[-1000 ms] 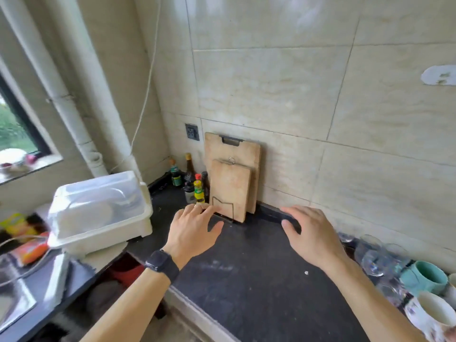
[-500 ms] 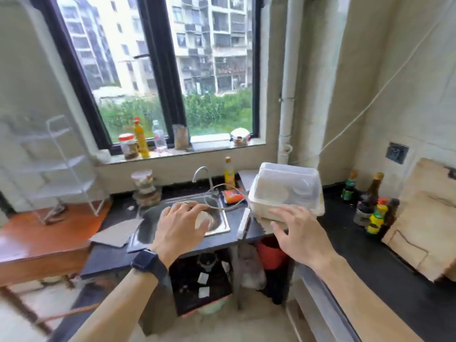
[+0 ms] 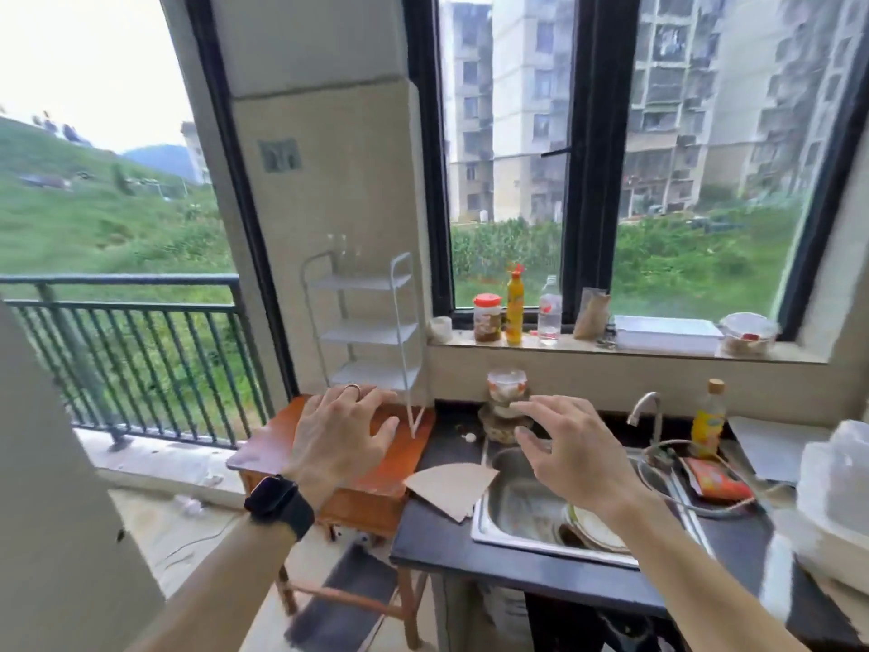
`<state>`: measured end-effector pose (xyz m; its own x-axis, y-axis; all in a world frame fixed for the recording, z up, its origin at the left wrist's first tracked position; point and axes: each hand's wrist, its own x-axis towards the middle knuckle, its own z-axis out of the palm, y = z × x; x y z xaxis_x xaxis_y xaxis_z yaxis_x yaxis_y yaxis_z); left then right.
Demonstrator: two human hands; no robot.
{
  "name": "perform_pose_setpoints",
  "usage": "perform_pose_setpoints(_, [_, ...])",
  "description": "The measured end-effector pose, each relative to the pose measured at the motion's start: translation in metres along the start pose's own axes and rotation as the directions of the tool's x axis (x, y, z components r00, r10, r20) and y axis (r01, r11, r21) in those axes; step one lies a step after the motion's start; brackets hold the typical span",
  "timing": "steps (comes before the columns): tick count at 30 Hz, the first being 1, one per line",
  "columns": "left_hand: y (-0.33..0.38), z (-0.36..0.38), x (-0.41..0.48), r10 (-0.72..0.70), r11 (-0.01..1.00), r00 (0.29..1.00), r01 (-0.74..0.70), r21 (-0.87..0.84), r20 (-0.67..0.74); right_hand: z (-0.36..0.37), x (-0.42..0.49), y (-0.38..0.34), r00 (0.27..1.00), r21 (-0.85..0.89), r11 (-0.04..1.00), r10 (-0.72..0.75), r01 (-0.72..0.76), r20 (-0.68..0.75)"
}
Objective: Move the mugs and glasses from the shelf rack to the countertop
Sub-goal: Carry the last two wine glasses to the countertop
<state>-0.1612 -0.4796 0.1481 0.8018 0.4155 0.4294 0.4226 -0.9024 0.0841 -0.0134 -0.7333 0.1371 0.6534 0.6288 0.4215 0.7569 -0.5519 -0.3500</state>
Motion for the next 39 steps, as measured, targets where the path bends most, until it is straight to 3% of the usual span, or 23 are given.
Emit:
perform_pose_setpoints(9, [-0.128, -0.001, 0.097, -0.107, 0.991, 0.994, 0.109, 0.076, -0.027, 0.063, 0.149, -0.072, 0.987, 0.029, 0.988, -0.153, 0.152, 0.039])
perform_pose_setpoints(22, [-0.203, 0.014, 0.297, -0.218, 0.969, 0.969, 0.229, 0.095, -0.114, 0.119, 0.397, -0.088, 0.932, 0.065, 0.929, -0.362, 0.363, -0.035])
perform_pose_setpoints(31, [-0.264, 0.03, 0.394, -0.253, 0.961, 0.956, 0.265, 0.074, -0.146, 0.154, 0.516, -0.108, 0.916, 0.058, 0.916, -0.393, 0.397, -0.074])
perform_pose_setpoints(39, [-0.347, 0.07, 0.497, -0.153, 0.987, 0.982, 0.156, 0.023, -0.108, 0.215, 0.607, -0.137, 0.94, 0.002, 0.947, -0.317, 0.32, -0.123])
